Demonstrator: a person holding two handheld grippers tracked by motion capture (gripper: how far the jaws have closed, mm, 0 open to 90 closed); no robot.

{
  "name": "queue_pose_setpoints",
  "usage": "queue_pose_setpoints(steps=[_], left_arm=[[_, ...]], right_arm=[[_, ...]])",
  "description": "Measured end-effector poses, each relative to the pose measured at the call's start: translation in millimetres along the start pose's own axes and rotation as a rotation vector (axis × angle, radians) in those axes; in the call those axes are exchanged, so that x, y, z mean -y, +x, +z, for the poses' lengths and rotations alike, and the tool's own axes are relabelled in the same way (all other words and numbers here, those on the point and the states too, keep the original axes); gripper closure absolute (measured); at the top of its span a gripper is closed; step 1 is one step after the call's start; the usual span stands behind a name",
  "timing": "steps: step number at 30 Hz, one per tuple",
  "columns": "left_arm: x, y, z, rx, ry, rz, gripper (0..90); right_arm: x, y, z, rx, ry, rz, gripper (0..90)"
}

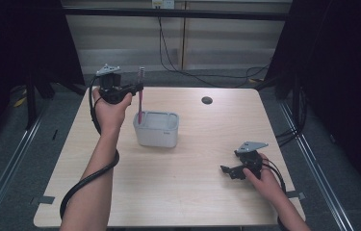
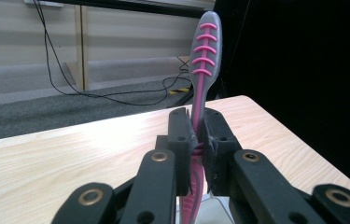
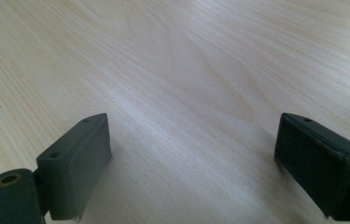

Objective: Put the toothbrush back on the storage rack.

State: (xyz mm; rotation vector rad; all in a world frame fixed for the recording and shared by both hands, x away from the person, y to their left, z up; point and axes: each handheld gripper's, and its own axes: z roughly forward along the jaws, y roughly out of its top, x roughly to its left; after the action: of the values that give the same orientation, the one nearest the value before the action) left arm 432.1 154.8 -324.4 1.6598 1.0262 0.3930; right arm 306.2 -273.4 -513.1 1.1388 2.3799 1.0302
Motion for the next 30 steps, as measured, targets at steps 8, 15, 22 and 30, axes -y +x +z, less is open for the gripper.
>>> queue_pose_setpoints(steps=[8, 15, 22, 30], left_arm=[[2.0, 1.5, 2.4, -0.009, -0.001, 0.004, 82.9], [5.7, 3.9, 3.6, -0.012, 0.002, 0.010, 82.8], [9.5, 5.3, 4.6, -0.022, 0.009, 0.009, 82.8], [14.9, 7.8, 3.3, -0.034, 0.021, 0.008, 82.8]], right_arm=[[0.0, 0.0, 0.0, 0.000, 0.000, 0.000, 10.1], [0.0, 0.0, 0.0, -0.001, 0.000, 0.000, 10.1], [0.0, -0.1, -0.1, -0.001, 0.001, -0.002, 10.0], [0.0, -0.1, -0.1, -0.001, 0.001, -0.002, 10.1]])
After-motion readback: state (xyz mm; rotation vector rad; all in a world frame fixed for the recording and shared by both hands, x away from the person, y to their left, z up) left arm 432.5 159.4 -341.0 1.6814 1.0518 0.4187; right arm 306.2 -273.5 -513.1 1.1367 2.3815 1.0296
